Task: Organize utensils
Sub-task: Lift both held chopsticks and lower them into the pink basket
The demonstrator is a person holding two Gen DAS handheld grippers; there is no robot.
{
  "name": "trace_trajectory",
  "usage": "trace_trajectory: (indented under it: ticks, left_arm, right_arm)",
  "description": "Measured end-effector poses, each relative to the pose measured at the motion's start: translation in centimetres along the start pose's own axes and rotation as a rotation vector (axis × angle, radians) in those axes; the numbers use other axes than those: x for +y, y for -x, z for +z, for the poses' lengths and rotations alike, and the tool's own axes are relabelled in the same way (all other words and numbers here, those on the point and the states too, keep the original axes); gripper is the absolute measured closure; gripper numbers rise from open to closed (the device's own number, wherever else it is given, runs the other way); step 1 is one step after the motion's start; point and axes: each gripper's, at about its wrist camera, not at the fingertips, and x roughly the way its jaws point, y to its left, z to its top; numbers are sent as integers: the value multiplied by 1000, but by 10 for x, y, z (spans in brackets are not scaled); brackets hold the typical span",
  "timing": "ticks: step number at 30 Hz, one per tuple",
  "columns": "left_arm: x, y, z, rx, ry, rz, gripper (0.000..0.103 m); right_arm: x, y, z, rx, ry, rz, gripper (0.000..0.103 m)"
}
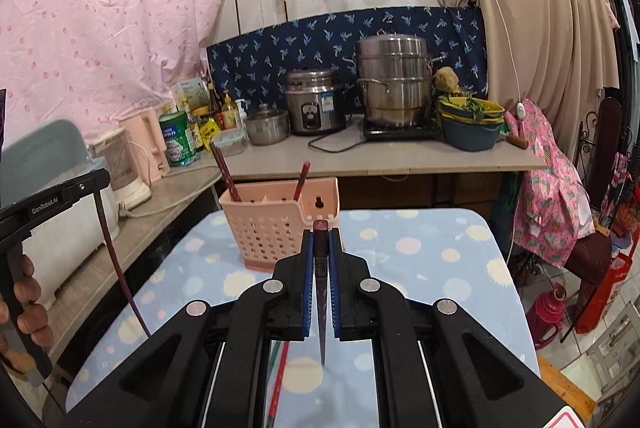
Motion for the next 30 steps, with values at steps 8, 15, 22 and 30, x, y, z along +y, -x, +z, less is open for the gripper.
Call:
trace_trajectory:
  ticks: [8,15,22,30]
  left_arm:
    - [-6,-5,47,-111,2,-13,96]
    - [-5,-18,95,-223,26,-23,96]
    - [-6,-45,130,-293,47,-21,96]
    - [-1,-95,134,-265,66,-15,96]
  right_arm:
    - [8,-8,40,-91,-6,45,96]
    - [22,-22,92,-207,4,90,96]
    - [28,-54,140,-276,-23,132,96]
    - [31,-104,150,-235,-32,136,96]
